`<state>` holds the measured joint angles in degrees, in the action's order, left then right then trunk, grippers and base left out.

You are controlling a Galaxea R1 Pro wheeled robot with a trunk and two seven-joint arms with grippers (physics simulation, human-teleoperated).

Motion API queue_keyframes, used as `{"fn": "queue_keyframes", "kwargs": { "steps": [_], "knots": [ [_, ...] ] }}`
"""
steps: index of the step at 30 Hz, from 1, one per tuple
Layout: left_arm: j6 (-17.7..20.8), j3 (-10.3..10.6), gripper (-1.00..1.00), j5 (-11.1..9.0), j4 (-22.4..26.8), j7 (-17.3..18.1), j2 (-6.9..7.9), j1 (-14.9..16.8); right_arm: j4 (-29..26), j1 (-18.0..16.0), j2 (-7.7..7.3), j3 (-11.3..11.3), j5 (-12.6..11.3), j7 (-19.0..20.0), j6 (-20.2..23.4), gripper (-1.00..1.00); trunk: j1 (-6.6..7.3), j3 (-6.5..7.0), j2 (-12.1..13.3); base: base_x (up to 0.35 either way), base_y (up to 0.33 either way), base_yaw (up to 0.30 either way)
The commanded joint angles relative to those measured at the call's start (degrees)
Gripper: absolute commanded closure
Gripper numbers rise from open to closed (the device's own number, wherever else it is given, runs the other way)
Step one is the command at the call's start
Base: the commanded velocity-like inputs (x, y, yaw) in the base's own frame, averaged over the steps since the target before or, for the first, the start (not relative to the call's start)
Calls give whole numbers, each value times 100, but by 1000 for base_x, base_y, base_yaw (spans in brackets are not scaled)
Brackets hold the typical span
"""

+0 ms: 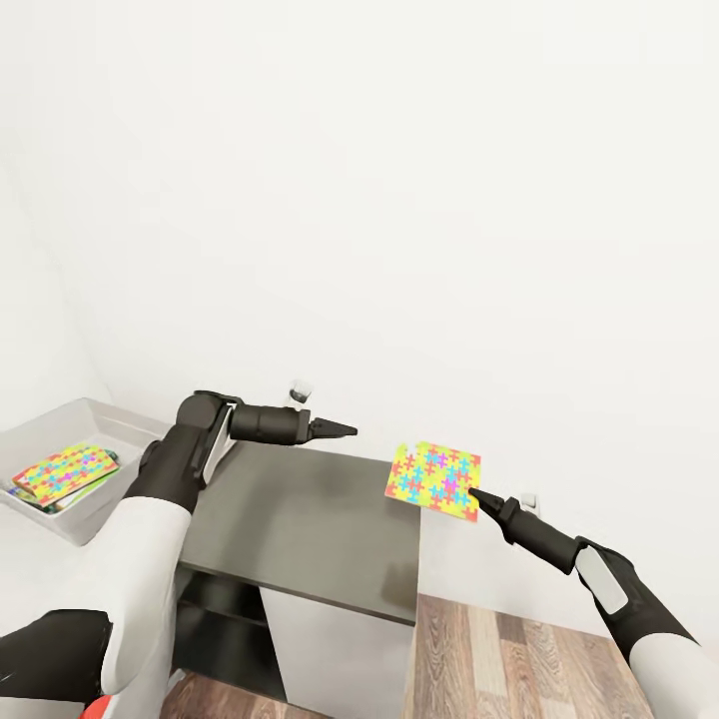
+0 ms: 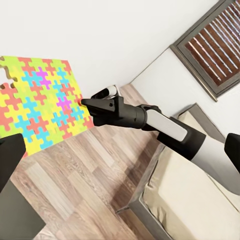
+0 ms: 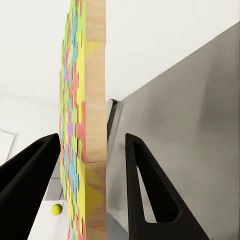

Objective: Put all the toys in the child's room - the three board games (two on the bed and one on the table), the two jigsaw puzzles on the table, and the tennis ball on the table - inside the toy box on the table in the child's room.

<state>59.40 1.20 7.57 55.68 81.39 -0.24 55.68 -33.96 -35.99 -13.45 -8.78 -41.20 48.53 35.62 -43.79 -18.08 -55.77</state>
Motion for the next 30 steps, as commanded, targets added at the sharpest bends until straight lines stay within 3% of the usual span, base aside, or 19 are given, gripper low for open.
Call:
{"fn": "queue_keyframes", "kwargs": {
  "steps": [1, 9, 30],
  "knots": [
    [60, -6, -100, 65, 5, 48, -3, 5, 2, -4, 0, -4, -15, 7, 30, 100, 22, 11, 37, -17, 0, 0],
    [60, -6, -100, 69, 5, 38, -3, 5, 7, -4, 8, -9, -28, -11, 33, 100, 198, 155, 357, -167, 0, 0],
    [60, 10, -100, 78, -4, 0, -11, 5, 29, -4, 9, 8, -29, -36, 58, 100, 659, 440, 1200, -7, 0, 0]
  ]
}}
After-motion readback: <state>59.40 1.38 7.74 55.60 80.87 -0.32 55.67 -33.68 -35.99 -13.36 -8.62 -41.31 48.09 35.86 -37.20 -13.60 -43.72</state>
